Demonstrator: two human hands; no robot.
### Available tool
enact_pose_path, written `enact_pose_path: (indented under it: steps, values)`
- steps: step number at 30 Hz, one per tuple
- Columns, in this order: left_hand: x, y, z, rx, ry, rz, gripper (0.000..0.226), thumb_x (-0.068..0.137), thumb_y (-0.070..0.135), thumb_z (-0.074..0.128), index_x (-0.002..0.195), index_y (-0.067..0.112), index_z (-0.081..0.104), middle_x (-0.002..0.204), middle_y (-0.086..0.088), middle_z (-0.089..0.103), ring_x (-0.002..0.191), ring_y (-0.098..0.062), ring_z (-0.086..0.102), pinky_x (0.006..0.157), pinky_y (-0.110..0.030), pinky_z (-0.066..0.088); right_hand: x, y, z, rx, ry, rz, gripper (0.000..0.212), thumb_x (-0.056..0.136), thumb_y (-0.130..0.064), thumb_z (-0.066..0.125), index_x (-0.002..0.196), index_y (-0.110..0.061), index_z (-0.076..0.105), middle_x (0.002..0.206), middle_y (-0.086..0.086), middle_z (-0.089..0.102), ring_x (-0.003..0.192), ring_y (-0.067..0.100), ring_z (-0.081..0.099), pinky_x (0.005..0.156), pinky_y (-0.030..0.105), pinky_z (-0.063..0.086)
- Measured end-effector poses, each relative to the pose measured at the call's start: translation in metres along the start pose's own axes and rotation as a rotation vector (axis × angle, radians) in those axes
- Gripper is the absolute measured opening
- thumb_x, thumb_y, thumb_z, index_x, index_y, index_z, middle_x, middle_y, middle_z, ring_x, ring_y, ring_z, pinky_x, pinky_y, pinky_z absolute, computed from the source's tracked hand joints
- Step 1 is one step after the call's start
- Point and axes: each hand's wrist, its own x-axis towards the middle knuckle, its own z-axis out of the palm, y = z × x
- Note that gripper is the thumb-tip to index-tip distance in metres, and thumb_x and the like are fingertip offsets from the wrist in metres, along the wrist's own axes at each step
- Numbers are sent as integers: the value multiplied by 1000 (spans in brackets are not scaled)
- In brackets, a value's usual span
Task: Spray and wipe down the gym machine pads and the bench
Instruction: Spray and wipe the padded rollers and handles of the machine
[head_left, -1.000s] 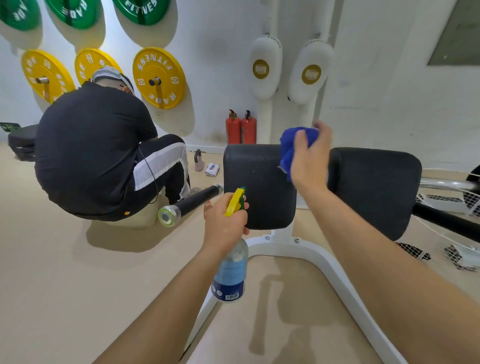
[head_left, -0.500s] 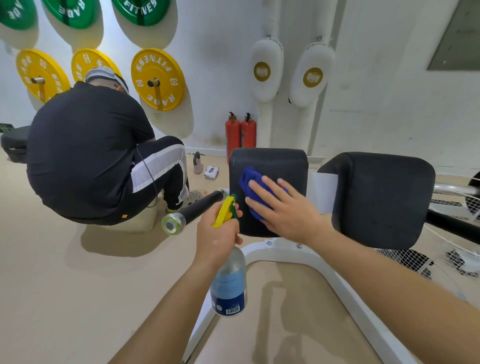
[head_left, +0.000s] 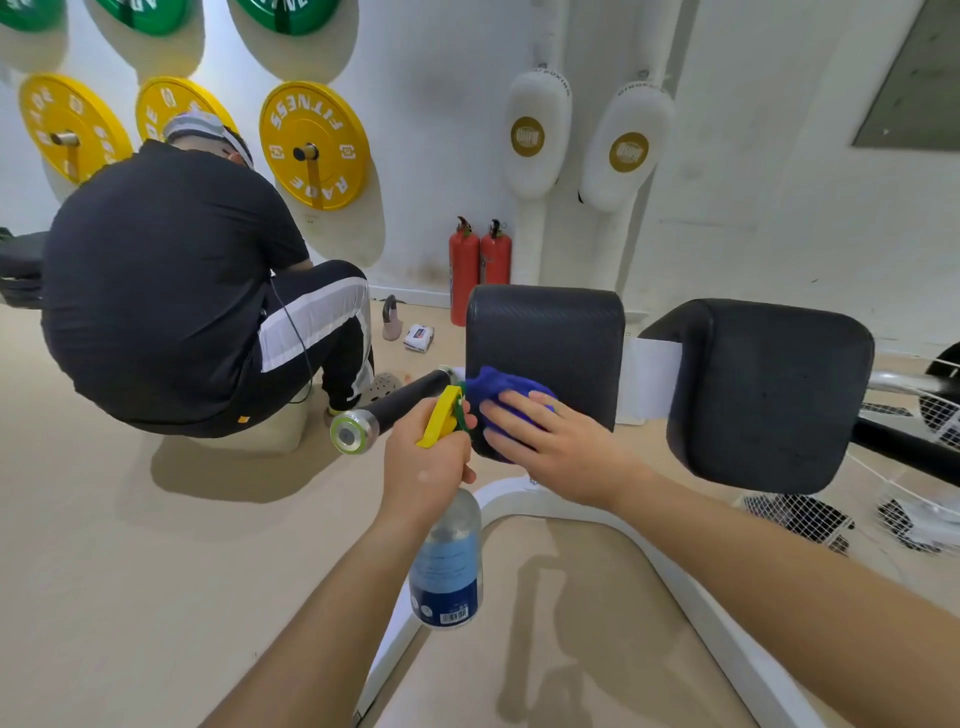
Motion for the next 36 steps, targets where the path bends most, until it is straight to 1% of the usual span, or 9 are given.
enact_pose_path:
  steps: [2, 6, 8, 13, 20, 23, 25, 29, 36]
  values:
    - [1, -1, -2, -16, -3, -4, 32, 81, -14, 50, 94, 9, 68, 83, -9, 66, 61, -20, 55, 48, -20, 48, 5, 18, -11, -16, -37, -34, 58, 90, -15, 64, 145, -14, 47, 158, 13, 37, 148, 36, 30, 119, 50, 29]
    - [4, -3, -4, -10, 24, -8, 32, 82, -13, 50, 94, 11, 69, 95, -9, 71, 65, -24, 57, 49, -22, 50, 70, 64, -46, 103, 97, 388, 48, 94, -21, 56, 140, -12, 53, 154, 12, 44, 144, 36, 36, 114, 49, 38]
    - [4, -4, -5, -4, 31, -7, 31, 84, -12, 51, 95, 12, 69, 96, -10, 70, 67, -25, 58, 49, -22, 50, 99, 68, -55, 209, 119, 472, 43, 95, -22, 58, 136, -12, 56, 146, 10, 52, 139, 31, 43, 112, 45, 41]
    - [9, -6, -8, -5, 30, -9, 31, 83, -12, 51, 92, 12, 68, 95, -18, 68, 65, -26, 56, 50, -24, 49, 95, 45, -44, 103, 122, 403, 43, 94, -27, 60, 136, -14, 56, 149, 10, 50, 142, 33, 38, 120, 45, 29]
    - [8, -12, -8, -30, -1, -7, 33, 81, -14, 48, 91, 11, 68, 83, -13, 66, 57, -17, 51, 50, -23, 48, 7, -18, 11, 44, 38, 86, 48, 89, -16, 65, 137, -16, 58, 155, 9, 43, 146, 37, 33, 118, 50, 31]
    - [8, -17, -13, -13, -13, -3, 34, 81, -13, 48, 92, 11, 69, 93, -19, 68, 54, -14, 52, 50, -24, 49, -26, -17, 16, -3, 63, 92, 37, 99, -12, 48, 134, -14, 60, 153, 11, 45, 143, 39, 39, 114, 51, 37]
    - [10, -20, -17, -2, -17, 8, 33, 81, -11, 49, 92, 12, 69, 95, -21, 67, 57, -18, 54, 51, -24, 49, -25, -2, 4, 3, 132, 204, 40, 99, -5, 37, 131, -8, 61, 149, 17, 49, 138, 44, 43, 107, 55, 45]
    - [12, -24, -15, -12, -25, 20, 28, 83, -9, 50, 88, 11, 68, 87, -20, 64, 64, -24, 54, 51, -21, 49, -1, 40, -32, 147, 196, 660, 51, 88, 0, 61, 139, -3, 53, 155, 18, 41, 148, 41, 27, 114, 49, 37]
    - [15, -28, -2, -122, -12, -13, 28, 83, -5, 52, 85, 19, 66, 81, -8, 65, 69, -25, 57, 51, -25, 49, 12, 49, -51, 226, 61, 719, 50, 96, -8, 59, 145, -10, 49, 161, 7, 34, 152, 32, 20, 116, 35, 21]
